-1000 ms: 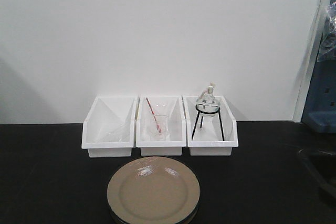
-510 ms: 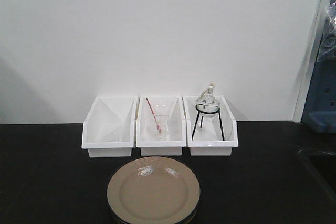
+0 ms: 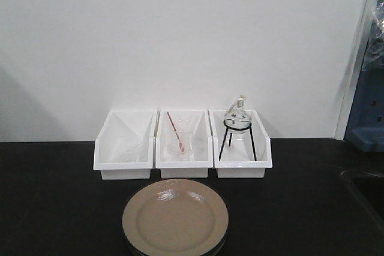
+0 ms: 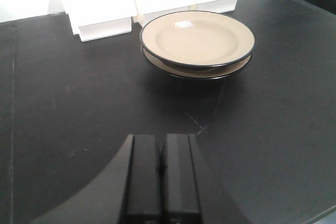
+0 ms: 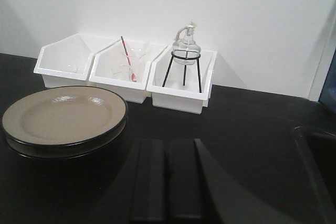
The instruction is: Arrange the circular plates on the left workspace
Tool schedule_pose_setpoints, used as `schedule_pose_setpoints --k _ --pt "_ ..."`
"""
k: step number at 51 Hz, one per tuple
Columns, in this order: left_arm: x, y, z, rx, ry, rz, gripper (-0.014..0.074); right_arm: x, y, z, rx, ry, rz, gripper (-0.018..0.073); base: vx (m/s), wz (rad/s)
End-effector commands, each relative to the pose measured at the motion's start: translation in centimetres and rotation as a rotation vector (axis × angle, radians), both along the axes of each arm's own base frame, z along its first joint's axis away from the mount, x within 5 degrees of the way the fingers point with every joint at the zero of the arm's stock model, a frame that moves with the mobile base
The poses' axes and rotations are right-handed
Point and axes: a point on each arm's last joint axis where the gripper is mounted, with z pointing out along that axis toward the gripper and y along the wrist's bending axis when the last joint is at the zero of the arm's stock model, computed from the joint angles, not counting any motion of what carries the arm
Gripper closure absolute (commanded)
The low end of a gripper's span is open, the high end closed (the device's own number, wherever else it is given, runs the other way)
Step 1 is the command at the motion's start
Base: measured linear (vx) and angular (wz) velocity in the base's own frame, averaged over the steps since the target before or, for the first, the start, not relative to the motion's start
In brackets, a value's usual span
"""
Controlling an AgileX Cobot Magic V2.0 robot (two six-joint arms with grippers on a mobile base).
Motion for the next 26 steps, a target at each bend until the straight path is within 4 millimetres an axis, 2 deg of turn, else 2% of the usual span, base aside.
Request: schedule_pose_setpoints --k 1,5,8,15,18,26 --pt "0.2 -0.1 1.3 -0.050 -0.067 0.007 0.0596 0.0 -0.3 1.6 0.021 -0.096 -0.032 0.0561 0.00 0.00" --pt "0.2 0.0 1.3 -0.047 -0.073 0.011 0.0596 0.0 -0.3 1.6 0.021 -0.096 -0.032 0.0561 0.00 0.00" --pt "0.6 0.5 1.3 0.034 -0.123 0.049 0.0596 0.0 -0.3 1.6 0.021 -0.096 -0.032 0.0561 0.00 0.00" --pt "1.2 1.4 0.4 0.095 -0.332 0.146 0.0596 0.0 -0.3 1.6 0.021 -0.096 -0.032 0.0561 0.00 0.00" --pt "1.3 1.7 -0.7 0.100 -0.431 0.179 0.0596 0.0 -0.3 1.6 0.021 -0.096 -0.032 0.0561 0.00 0.00" --pt "2.9 1.7 -5.4 0.051 -0.415 0.215 0.0596 0.0 -0.3 1.6 0.021 -0.096 -0.032 0.0561 0.00 0.00"
